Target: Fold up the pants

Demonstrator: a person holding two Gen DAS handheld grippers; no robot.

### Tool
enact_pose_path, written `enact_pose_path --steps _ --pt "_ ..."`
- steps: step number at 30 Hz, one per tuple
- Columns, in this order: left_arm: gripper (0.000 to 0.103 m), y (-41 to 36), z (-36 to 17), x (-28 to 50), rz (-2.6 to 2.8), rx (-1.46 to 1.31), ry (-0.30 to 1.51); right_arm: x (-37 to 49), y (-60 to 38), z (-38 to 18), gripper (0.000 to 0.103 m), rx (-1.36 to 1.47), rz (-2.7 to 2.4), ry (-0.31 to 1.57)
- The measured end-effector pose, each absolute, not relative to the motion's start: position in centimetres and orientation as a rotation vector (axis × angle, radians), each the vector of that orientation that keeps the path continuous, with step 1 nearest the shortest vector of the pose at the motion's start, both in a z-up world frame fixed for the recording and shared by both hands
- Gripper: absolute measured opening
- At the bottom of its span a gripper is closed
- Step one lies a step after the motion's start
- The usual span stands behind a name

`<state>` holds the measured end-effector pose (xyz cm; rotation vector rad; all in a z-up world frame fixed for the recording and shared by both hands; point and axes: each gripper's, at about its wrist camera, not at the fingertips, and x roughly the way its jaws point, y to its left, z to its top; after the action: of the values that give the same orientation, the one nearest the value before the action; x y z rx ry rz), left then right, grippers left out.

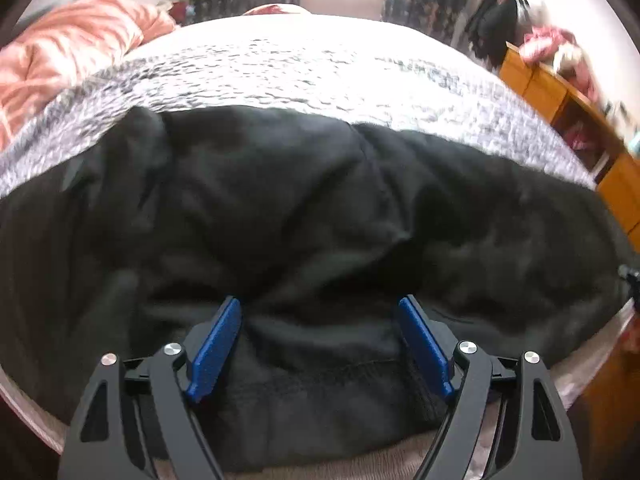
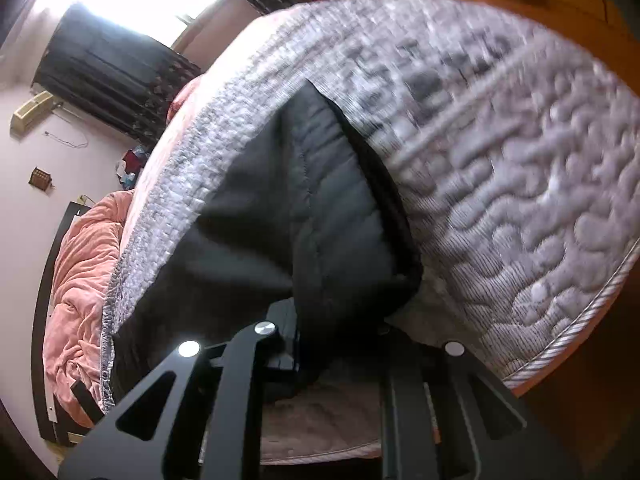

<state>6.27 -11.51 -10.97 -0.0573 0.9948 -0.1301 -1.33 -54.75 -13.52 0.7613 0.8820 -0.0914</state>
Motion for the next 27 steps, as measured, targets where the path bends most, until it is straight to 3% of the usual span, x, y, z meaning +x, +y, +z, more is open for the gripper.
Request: enact_pose_path --steps 10,14,21,27 --pt "0.081 -2.9 -9.5 3.2 -0.006 -0.142 0.963 -0.2 -44.0 -1.6 0.016 0.476 0.061 0.733" --pt "0.081 0.3 -9.3 1.3 0.043 -0.181 0.943 1.2 -37.9 0.7 0.016 0.364 0.146 0.720" --pt "0.081 5.2 -8.5 -0.9 0.104 -0.290 0.914 2.9 -27.2 1.0 0.016 0.296 0.329 0.767" --pt "0.081 6.4 -8.3 -1.9 0.118 -0.285 0.905 4.2 -18.6 -2.9 0.017 0.194 0.401 0.909"
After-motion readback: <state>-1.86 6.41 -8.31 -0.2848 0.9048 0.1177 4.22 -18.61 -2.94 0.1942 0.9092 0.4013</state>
